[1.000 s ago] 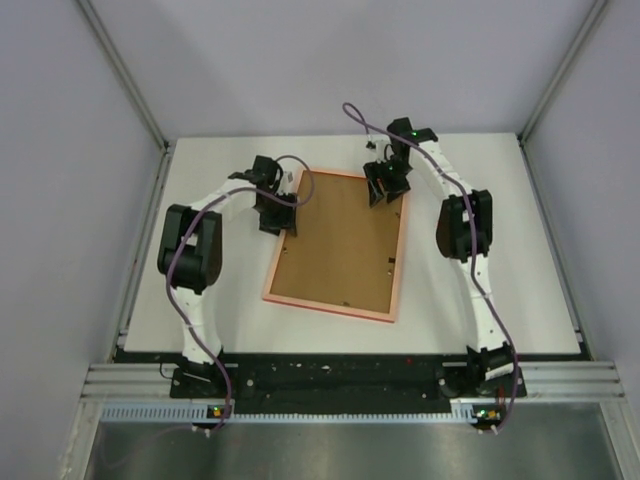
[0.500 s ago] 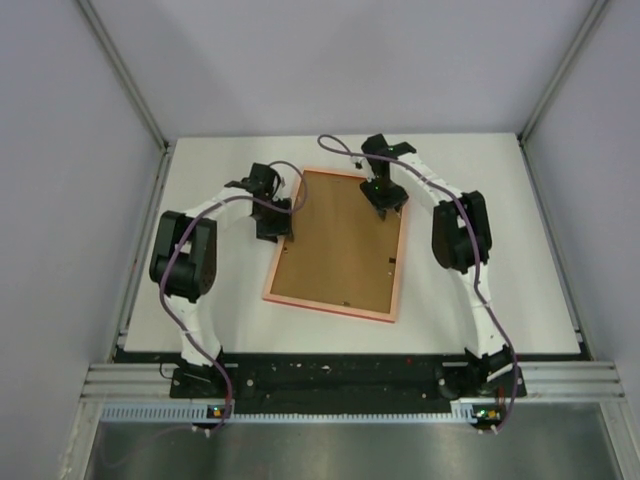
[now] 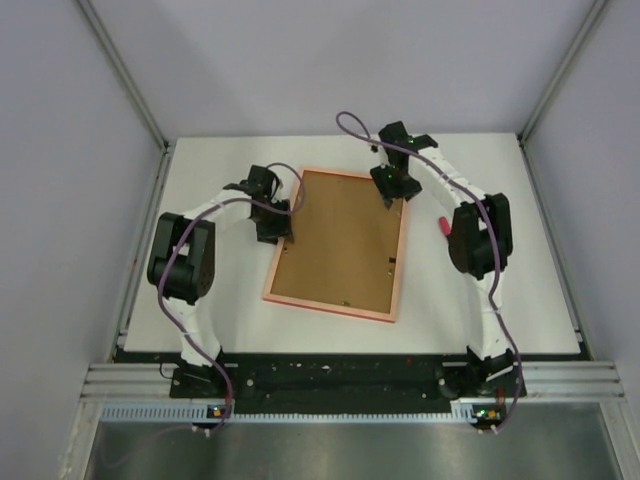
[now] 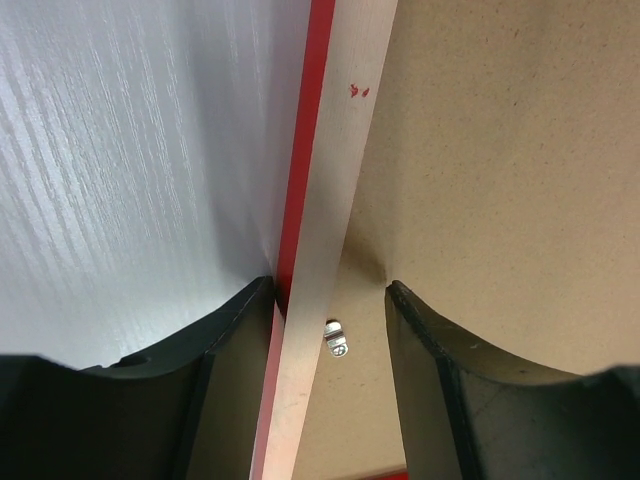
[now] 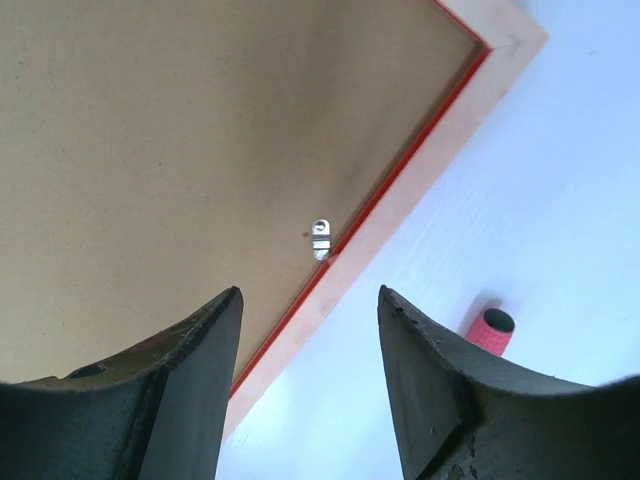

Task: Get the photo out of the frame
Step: Adjust the photo frame at the center of the board.

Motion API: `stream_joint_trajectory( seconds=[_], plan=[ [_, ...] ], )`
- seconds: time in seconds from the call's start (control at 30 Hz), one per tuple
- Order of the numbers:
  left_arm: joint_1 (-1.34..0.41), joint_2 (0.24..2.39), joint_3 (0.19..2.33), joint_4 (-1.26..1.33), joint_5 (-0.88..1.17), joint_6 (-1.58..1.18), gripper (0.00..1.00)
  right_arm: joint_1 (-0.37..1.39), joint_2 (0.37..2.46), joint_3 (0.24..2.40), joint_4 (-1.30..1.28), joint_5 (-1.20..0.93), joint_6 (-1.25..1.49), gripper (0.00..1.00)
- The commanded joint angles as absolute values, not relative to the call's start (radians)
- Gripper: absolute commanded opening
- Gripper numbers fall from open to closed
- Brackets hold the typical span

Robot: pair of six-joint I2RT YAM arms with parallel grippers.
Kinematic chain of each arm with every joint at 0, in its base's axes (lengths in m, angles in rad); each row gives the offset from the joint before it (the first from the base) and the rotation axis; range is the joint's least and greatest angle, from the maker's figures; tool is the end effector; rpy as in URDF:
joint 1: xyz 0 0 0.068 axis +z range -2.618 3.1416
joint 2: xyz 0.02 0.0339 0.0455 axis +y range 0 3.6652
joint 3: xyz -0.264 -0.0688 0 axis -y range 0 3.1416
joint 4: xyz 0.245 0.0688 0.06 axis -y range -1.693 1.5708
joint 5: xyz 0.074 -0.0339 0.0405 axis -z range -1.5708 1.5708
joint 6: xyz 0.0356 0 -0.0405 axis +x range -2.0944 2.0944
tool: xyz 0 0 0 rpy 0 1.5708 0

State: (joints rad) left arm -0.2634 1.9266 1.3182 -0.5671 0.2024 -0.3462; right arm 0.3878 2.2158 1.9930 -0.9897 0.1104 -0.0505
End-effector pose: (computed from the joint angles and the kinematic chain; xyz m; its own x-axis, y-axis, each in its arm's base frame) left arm 0.3739 -0.1082 0.1697 -0.9501 -0.0881 -0.2993 0.0079 0.9523 -0.3052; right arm 0.4359 0.1738 0.2264 -0.8487 -0.4009 -0.3450 -0.3834 0.9156 -0.1207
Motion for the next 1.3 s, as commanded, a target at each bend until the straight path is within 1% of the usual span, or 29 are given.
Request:
stream_joint_trajectory(
  seconds=[0.0,0.3,0.43,0.57,0.73,0.83,0.93,1.1,1.27],
  plan=[
    [-0.265,1.870,1.313,-0.531,0.253,-0.357,0.54,0.328,2.161,1.985,-0.956,0.054,-0.020,0.57],
    [-0.265,1.861,1.301,-0.526,0.291,-0.357,0.53,0.262,2.279,2.039,-1.005,-0.121,0.024,0.56],
    [-0.267,1.858,1.295,-0.526,0.314,-0.359,0.52,0.239,2.307,2.065,-1.006,-0.242,0.032,0.55],
    [-0.278,1.856,1.287,-0.526,0.337,-0.362,0.52,0.230,2.364,2.149,-1.012,-0.353,0.023,0.52],
    [-0.308,1.858,1.276,-0.528,0.368,-0.360,0.52,0.235,2.479,2.318,-1.037,-0.439,0.020,0.51],
    [-0.331,1.856,1.273,-0.528,0.365,-0.359,0.52,0.239,2.535,2.425,-1.040,-0.407,0.014,0.51],
    [-0.336,1.858,1.279,-0.528,0.345,-0.360,0.52,0.245,2.534,2.453,-1.039,-0.281,0.006,0.51],
    [-0.324,1.882,1.330,-0.561,0.293,-0.348,0.52,0.270,2.424,2.381,-0.980,-0.092,-0.089,0.51],
    [-0.299,1.933,1.436,-0.637,0.279,-0.342,0.52,0.350,2.309,2.254,-0.881,0.095,-0.181,0.52]
  ],
)
